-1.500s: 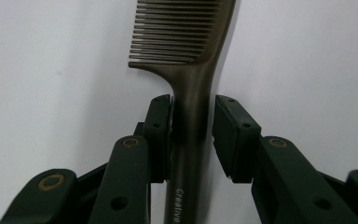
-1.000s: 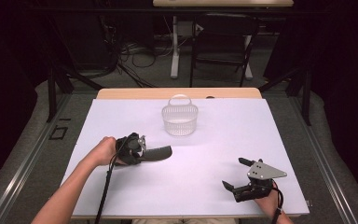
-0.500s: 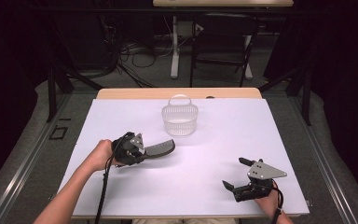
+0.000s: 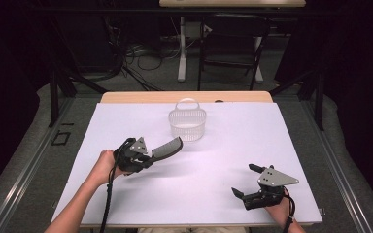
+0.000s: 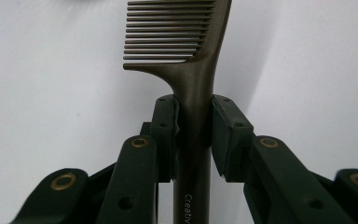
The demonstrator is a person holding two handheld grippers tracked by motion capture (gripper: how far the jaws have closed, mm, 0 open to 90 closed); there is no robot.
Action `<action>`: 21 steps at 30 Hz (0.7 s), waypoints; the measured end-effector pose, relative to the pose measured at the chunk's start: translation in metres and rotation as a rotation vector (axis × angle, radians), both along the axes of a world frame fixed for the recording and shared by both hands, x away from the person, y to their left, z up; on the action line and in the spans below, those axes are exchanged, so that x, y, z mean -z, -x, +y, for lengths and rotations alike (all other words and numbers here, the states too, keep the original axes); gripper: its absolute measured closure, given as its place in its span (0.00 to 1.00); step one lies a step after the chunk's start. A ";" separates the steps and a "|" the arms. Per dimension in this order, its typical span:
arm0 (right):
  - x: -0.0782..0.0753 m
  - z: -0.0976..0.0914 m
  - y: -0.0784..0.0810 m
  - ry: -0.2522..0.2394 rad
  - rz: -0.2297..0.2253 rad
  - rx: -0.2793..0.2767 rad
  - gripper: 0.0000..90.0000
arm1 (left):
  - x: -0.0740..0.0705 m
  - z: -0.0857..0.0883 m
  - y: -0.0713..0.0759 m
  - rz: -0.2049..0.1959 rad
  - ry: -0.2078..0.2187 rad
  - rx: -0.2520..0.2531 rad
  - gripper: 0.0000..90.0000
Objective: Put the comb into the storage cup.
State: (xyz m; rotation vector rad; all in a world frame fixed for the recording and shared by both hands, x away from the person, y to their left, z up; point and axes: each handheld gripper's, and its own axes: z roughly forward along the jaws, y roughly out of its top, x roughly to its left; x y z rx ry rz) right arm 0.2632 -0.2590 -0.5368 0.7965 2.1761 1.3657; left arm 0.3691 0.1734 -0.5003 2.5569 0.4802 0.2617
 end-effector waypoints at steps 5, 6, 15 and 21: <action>0.000 0.000 0.000 0.001 0.002 -0.003 0.00 | -0.002 -0.001 0.005 -0.035 0.035 -0.036 0.80; 0.000 0.001 -0.001 -0.001 0.004 0.000 0.00 | -0.002 -0.001 0.006 -0.040 0.046 -0.044 0.80; 0.000 0.001 0.000 -0.003 0.005 -0.001 0.00 | -0.003 -0.003 0.018 -0.108 0.146 -0.118 0.80; 0.001 0.000 0.001 -0.003 0.009 -0.002 0.00 | 0.000 -0.002 0.025 -0.149 0.209 -0.153 0.80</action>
